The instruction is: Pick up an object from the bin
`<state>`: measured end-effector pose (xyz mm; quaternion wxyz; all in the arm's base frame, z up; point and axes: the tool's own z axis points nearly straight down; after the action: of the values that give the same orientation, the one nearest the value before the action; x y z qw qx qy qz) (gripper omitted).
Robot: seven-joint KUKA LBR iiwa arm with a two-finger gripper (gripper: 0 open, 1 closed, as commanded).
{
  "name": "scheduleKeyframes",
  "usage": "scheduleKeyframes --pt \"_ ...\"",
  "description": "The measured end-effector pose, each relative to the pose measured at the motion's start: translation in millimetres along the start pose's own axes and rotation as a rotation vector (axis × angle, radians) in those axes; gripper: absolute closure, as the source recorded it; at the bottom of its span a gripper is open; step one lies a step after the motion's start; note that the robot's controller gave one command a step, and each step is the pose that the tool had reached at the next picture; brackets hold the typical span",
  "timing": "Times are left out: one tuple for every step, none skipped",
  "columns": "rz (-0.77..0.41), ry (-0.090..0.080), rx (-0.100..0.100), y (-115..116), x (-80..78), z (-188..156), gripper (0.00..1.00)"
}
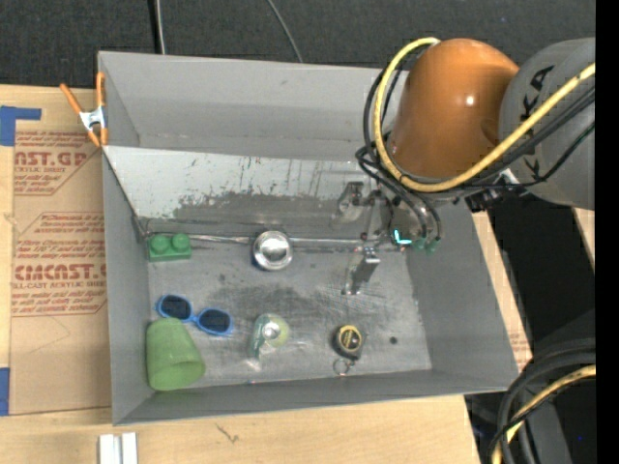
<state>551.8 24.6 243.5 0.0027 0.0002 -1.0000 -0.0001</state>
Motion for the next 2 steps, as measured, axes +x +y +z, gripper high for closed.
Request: scheduleKeyframes --pt "-0.162 -0.016 0.002 58.8 17.4 170.0 0.00" --pt "-0.041 -0.008 -0.005 151.8 39.4 143.0 0.00"
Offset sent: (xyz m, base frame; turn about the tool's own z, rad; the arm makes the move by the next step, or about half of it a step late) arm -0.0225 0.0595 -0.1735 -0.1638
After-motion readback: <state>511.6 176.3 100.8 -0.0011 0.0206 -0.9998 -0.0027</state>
